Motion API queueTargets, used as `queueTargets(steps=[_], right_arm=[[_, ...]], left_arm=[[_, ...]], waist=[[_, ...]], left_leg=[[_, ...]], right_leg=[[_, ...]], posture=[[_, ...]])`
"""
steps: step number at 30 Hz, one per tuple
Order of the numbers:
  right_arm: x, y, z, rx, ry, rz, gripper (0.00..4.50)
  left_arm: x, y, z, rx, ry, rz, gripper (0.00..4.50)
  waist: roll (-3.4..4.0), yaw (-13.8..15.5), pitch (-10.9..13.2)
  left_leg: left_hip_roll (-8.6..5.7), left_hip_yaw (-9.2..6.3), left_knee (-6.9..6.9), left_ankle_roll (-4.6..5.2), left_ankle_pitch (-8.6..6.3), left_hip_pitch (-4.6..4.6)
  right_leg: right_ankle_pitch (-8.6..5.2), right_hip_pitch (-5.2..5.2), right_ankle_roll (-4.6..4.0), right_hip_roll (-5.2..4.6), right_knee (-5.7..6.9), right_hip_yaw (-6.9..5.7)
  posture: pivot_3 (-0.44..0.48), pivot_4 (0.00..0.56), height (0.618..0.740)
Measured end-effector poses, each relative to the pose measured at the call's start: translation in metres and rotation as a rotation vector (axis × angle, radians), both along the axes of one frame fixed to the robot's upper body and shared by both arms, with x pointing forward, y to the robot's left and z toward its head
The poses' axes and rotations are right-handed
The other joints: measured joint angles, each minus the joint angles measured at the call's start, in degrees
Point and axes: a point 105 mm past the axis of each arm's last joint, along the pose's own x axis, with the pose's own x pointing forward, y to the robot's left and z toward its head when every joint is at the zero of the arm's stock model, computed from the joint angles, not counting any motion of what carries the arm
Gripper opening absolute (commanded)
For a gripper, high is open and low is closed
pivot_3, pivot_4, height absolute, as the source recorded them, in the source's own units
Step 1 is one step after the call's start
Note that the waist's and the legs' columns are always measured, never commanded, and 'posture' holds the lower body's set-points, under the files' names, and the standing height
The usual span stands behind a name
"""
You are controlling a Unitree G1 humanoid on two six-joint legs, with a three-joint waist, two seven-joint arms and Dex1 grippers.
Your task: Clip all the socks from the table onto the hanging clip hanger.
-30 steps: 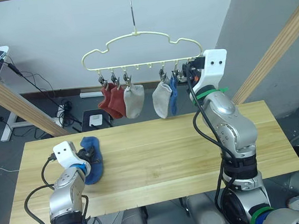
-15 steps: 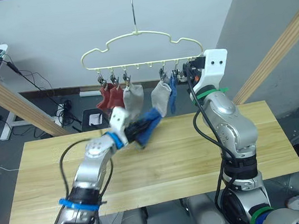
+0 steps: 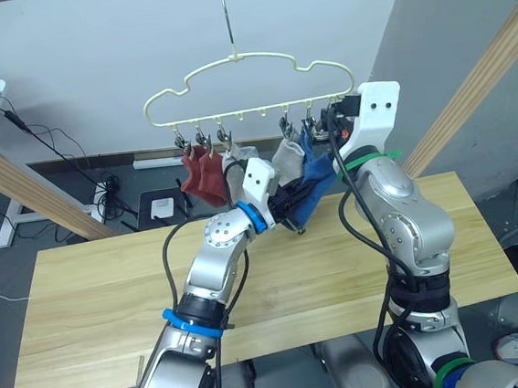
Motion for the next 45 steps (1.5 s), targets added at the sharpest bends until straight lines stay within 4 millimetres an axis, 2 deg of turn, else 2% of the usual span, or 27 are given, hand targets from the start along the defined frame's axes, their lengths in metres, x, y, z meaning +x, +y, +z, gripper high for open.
queueTargets(steps=[5, 13, 27, 45], right_arm=[[0.000, 0.000, 0.000, -0.001, 0.002, 0.001, 0.00], [0.000, 0.001, -0.001, -0.004, 0.009, 0.003, 0.00], [-0.001, 0.002, -0.002, -0.011, 0.018, 0.007, 0.00], [0.000, 0.001, -0.003, -0.019, 0.031, 0.005, 0.00]], left_arm=[[0.011, -0.005, 0.006, -0.028, -0.015, 0.052, 0.01], [0.023, 0.000, 0.010, -0.058, 0.000, 0.113, 0.01], [0.023, -0.006, 0.017, -0.077, -0.011, 0.104, 0.01], [0.035, 0.001, 0.021, -0.079, -0.027, 0.187, 0.01]], waist=[[0.00, -0.24, 0.00], [0.00, -0.33, 0.00], [0.00, -0.35, 0.00], [0.00, -0.35, 0.00]], left_leg=[[0.00, -0.01, -0.02, 0.00, 0.00, -0.06], [0.00, -0.07, -0.03, 0.00, 0.00, -0.20], [0.00, -0.08, -0.02, 0.00, 0.00, -0.21], [0.00, -0.09, -0.02, 0.00, 0.00, -0.23]], right_leg=[[0.00, 0.00, 0.00, 0.00, -0.12, -0.02], [0.01, -0.01, 0.00, -0.01, -0.30, -0.10], [0.01, -0.01, 0.00, -0.01, -0.30, -0.12], [0.01, -0.01, 0.01, -0.01, -0.31, -0.14]], posture=[[-0.332, 0.282, 0.732], [-0.335, 0.284, 0.732], [-0.336, 0.287, 0.732], [-0.334, 0.288, 0.732]])
